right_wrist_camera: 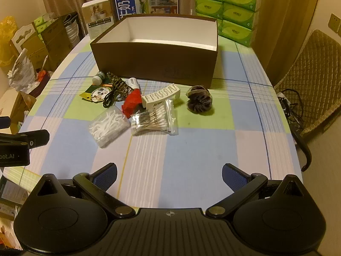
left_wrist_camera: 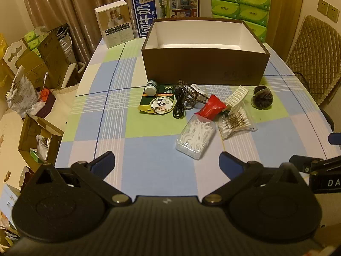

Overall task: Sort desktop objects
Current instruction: 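Move both tools toward the floss-pick box and cotton swab bag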

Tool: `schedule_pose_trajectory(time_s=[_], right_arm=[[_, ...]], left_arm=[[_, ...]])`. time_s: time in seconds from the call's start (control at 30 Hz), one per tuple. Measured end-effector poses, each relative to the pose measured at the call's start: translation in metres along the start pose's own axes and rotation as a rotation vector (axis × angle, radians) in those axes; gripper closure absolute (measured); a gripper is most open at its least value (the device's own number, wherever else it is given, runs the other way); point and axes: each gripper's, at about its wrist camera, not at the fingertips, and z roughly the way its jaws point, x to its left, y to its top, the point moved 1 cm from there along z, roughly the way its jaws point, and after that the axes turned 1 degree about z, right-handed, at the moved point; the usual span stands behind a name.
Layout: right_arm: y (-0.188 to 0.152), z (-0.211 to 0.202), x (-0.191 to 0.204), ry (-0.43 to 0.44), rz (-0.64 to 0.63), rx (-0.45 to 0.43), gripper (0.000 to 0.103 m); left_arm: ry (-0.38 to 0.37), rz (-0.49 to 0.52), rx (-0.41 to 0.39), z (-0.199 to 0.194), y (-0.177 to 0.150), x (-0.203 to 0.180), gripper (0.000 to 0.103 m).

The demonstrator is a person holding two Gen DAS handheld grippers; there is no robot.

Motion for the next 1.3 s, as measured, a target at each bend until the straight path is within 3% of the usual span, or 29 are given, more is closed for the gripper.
schedule_pose_trajectory(time_s=[0.83,1.3], right_arm=[[0.012,0.002,-0.002,0.031,-0.028,-0.023,0.002],[0.015,0.008,-0.005,0.047,-0.011,-0.021,0.002]], left_arm=[[0.015,0.0,-0.007,0.008,0.01,-0.005,0.001],[-0.026,0.004,0.015,0.019,0.012,0.001,0.001]])
